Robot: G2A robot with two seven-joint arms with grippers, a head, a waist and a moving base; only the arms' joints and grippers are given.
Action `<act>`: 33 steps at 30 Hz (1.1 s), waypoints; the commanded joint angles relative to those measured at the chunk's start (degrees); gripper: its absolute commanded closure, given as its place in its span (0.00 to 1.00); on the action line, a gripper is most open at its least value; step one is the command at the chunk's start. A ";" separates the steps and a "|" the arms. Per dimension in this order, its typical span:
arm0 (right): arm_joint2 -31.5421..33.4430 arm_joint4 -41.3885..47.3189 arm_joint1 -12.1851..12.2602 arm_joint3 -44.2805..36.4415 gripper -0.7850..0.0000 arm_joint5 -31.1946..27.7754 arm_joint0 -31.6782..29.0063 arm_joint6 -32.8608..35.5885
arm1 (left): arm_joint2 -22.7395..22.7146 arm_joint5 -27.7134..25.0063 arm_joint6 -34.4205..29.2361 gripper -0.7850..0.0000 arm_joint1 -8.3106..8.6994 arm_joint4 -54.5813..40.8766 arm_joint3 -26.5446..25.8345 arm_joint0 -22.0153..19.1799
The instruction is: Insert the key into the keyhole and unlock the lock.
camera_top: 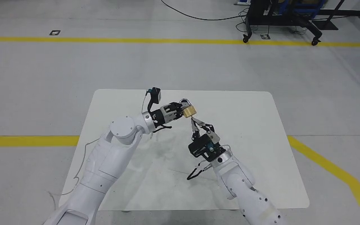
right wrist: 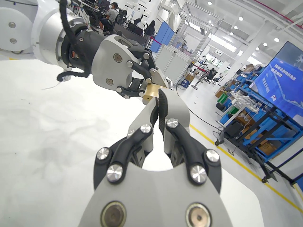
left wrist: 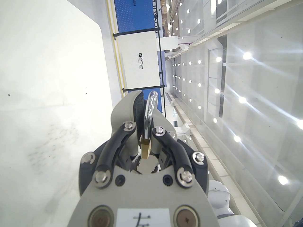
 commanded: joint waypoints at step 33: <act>19.81 41.76 1.17 -9.89 0.00 -13.12 -13.68 -7.84 | 2.64 -1.42 0.85 1.00 0.26 13.54 -2.13 0.57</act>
